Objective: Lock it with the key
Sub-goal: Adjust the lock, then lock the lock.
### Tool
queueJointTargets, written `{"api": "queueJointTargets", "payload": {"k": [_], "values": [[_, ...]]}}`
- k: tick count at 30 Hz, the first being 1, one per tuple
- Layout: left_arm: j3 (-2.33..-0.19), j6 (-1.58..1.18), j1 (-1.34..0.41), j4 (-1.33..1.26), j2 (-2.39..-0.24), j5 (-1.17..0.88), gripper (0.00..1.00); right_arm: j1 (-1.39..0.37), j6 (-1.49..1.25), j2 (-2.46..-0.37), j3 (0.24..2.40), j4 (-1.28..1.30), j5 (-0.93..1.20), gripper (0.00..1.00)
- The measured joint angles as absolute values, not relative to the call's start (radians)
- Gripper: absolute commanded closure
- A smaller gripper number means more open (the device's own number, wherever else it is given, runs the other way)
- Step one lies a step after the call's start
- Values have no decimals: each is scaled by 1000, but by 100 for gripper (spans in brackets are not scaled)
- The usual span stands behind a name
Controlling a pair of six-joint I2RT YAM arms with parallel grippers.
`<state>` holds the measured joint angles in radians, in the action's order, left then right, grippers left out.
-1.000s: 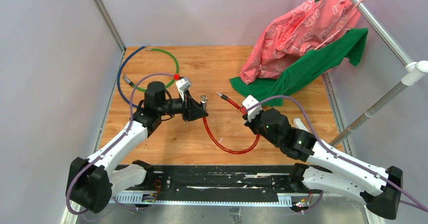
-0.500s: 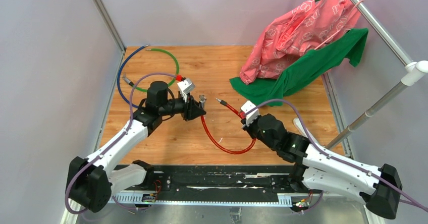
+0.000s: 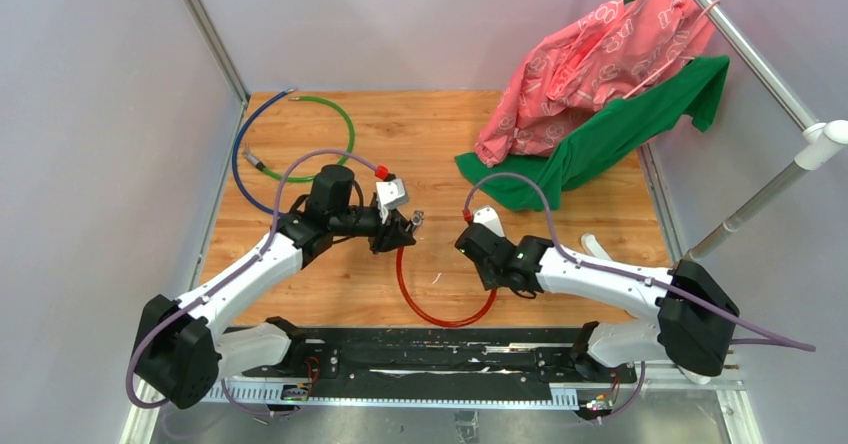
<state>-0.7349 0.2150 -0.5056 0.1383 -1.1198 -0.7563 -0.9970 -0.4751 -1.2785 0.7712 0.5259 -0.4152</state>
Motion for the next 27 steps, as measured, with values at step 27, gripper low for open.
{"api": "queueJointTargets", "payload": {"k": [27], "values": [[-855,538,-527,441,-1159,-984,100,-817,443,-1090,1184,348,685,28]]}}
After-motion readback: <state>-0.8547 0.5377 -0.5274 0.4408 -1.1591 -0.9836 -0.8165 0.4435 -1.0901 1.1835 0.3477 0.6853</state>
